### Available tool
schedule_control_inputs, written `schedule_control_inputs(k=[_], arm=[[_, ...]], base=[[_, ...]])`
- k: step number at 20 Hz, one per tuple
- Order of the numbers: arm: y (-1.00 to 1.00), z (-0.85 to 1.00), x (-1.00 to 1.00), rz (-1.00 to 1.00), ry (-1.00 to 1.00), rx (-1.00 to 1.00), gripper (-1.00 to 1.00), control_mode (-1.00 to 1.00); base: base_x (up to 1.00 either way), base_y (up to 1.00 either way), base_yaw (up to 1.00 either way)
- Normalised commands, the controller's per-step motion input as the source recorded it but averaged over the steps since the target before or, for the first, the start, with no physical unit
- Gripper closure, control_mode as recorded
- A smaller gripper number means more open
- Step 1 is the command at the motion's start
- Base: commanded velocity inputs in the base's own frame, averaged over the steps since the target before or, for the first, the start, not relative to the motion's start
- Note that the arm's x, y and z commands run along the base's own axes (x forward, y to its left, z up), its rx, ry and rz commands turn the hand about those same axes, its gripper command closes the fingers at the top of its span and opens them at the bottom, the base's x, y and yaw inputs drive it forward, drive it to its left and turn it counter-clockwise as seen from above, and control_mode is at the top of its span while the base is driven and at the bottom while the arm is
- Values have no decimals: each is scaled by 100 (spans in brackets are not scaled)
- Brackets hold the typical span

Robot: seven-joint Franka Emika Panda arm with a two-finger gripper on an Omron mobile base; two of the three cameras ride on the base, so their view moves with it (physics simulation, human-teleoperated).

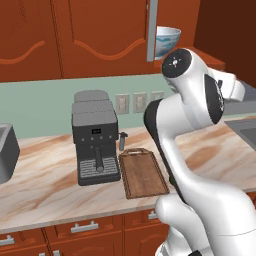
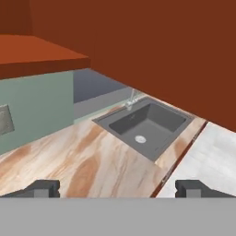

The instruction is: Open the cabinet. Place the bowl and condiment on the counter. Then place the lime and garlic on the cutting board.

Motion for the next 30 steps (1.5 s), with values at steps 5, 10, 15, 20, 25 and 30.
schedule_control_inputs(k=[5, 10, 15, 20, 25, 30], arm=[[13, 20, 12, 4, -10, 0, -100, -100], [15, 23, 9, 7, -8, 0, -100, -100], [21, 23, 12, 7, -7, 0, -100, -100], [23, 20, 9, 8, -4, 0, -100, -100], [24, 16, 11, 10, -2, 0, -100, -100], [19, 17, 15, 11, -1, 0, -100, -100]], base=[[0, 0, 0], [0, 0, 0], [0, 0, 0], [0, 0, 0], [0, 0, 0], [0, 0, 0]])
